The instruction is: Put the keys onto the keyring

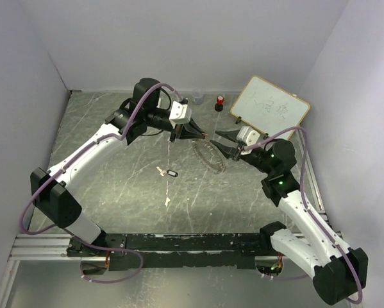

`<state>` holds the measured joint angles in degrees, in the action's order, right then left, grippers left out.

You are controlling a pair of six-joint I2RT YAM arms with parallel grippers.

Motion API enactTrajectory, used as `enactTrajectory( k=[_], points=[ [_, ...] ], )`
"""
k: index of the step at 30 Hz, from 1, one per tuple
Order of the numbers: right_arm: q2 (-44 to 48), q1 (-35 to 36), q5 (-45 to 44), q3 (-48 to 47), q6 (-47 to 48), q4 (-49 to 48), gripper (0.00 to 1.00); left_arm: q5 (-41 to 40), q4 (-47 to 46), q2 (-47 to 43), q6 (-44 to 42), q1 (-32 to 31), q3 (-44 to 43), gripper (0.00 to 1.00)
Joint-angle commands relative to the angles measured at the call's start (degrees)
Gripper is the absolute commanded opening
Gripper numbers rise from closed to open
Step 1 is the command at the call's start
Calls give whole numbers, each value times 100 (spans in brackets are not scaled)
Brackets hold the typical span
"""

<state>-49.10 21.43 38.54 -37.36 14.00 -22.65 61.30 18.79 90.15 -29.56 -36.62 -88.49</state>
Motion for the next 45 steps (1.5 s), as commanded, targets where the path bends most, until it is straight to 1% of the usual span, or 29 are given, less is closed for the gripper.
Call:
enactTrajectory(
  k=[1, 12, 21, 26, 33, 37, 41, 45],
  points=[
    [-77, 1, 209, -112, 70, -146, 33, 374, 85, 16, -253, 31, -269, 7],
    [-340, 57, 690, -182, 35, -328, 30, 606, 641, 219, -649, 29, -556, 7],
    [-241, 116, 900, -183, -11, -331, 28, 560, 793, 292, -758, 24, -616, 7],
    [-346, 141, 958, -262, 28, -214, 23, 600, 752, 295, -732, 26, -608, 7],
    [-516, 166, 1040, -298, -72, -303, 16, 628, 802, 313, -771, 24, -678, 7],
    [-572, 184, 1042, -359, -57, -181, 15, 629, 797, 302, -775, 27, -693, 7],
    [-585, 187, 1041, -323, -77, -255, 14, 663, 819, 308, -787, 28, -714, 7],
    [-629, 196, 1076, -390, -64, -180, 6, 642, 807, 309, -784, 23, -696, 7]
  ],
)
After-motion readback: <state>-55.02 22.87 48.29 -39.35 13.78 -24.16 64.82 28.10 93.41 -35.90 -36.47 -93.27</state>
